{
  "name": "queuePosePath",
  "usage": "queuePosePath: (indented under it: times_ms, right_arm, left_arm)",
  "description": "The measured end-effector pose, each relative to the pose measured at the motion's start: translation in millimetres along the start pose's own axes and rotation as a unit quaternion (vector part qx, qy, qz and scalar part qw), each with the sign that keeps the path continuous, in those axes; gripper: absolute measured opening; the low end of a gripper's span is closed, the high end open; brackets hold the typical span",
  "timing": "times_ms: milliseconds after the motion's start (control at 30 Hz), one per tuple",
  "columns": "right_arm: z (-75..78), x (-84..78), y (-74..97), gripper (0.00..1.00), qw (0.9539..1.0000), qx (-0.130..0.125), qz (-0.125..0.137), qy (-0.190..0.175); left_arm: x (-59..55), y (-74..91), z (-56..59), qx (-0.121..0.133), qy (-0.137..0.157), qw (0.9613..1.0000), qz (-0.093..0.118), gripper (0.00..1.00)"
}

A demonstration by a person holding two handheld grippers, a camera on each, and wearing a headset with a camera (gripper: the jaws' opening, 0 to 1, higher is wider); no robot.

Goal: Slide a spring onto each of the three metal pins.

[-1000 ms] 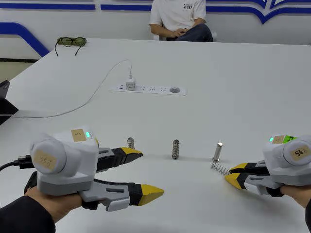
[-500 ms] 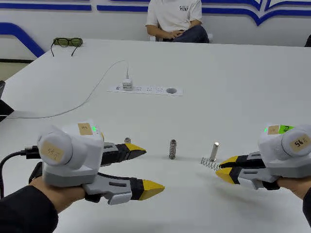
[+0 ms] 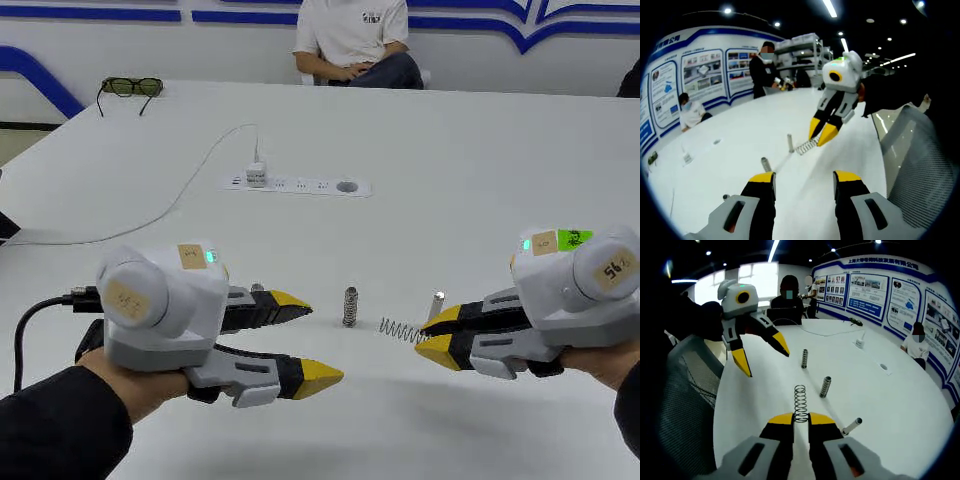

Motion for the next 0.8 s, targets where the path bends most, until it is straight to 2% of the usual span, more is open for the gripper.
queuePosePath:
  times_ms: [367,800]
  right_arm:
    - [-22.0,21.0,-1.5,0.11,0.9978,0.047,0.003,0.046]
    - [-38.9,27.2,-1.6,0.11,0.9927,0.087,-0.001,0.084]
  left_arm:
    - [5.6,-5.0,8.5,-0.014,-0.014,0.9998,0.0,0.42]
    - [8.2,-7.8,19.9,-0.032,-0.038,0.9988,-0.004,0.32]
Point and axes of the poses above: the centre of the closed fingertips' face, and the gripper's own axes: y roughly backward along the fingers, z roughly to its right, x roughly out of its top, the point moved 2 cm from there along y, roughly backward along the fingers, and after that the axes turned 1 degree about -y, right-handed, at the moved point
